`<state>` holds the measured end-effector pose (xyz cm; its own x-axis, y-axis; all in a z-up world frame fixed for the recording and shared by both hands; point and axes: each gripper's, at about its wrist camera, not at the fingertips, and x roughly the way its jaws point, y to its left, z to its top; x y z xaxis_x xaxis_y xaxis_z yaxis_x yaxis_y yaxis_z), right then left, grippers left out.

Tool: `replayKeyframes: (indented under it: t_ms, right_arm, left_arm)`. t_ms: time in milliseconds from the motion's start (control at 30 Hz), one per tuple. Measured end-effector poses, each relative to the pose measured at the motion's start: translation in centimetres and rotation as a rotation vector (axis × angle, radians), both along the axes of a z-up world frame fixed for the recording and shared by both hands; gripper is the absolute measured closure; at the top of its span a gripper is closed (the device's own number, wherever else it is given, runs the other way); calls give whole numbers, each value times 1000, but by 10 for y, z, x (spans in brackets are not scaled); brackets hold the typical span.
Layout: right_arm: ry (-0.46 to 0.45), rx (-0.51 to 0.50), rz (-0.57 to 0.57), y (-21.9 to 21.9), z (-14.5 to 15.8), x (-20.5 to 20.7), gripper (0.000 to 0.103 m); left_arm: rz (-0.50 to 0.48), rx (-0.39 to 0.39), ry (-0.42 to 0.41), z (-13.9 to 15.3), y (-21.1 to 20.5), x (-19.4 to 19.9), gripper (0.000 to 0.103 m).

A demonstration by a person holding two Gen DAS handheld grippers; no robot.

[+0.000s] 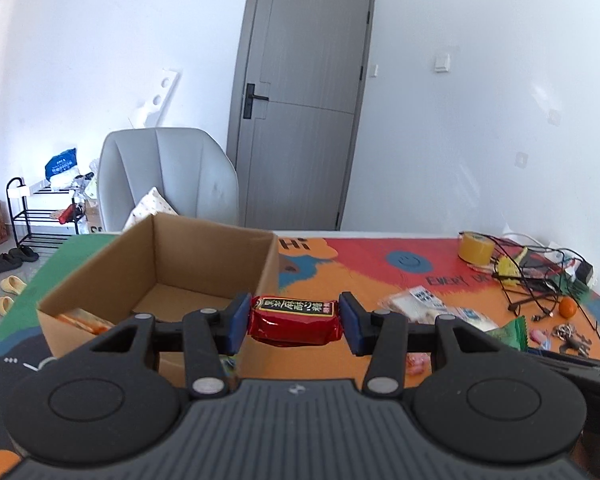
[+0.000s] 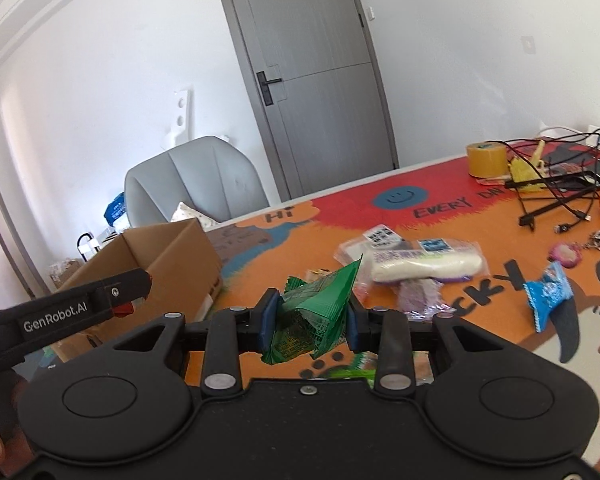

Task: Organize snacks
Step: 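Carry both snacks over the cardboard box and open both tools to drop them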

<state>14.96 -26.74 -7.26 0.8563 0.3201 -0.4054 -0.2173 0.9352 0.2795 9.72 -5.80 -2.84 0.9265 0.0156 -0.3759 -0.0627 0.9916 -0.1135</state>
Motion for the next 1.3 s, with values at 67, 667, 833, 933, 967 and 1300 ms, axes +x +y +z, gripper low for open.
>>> replayKeyframes:
  t_ms: [67, 667, 833, 933, 967, 1300]
  right_arm:
    - [-8, 1, 13, 7, 2, 2, 69]
    - [-62, 32, 147, 66, 21, 26, 69]
    - [-64, 35, 183, 85, 24, 33, 69]
    - [-65, 42, 207, 97, 26, 35, 69]
    - [-66, 44, 215, 101, 27, 36, 69]
    - [-43, 59, 274, 129, 28, 40, 69]
  left_arm:
    - [14, 1, -16, 4, 6, 0, 56]
    - [151, -28, -25, 13, 73, 15, 56]
    - [157, -59, 22, 9, 92, 20, 49]
    - [174, -75, 13, 11, 100, 15, 40]
    - [185, -75, 8, 12, 102, 13, 37]
    - [257, -97, -4, 15, 126, 0, 28]
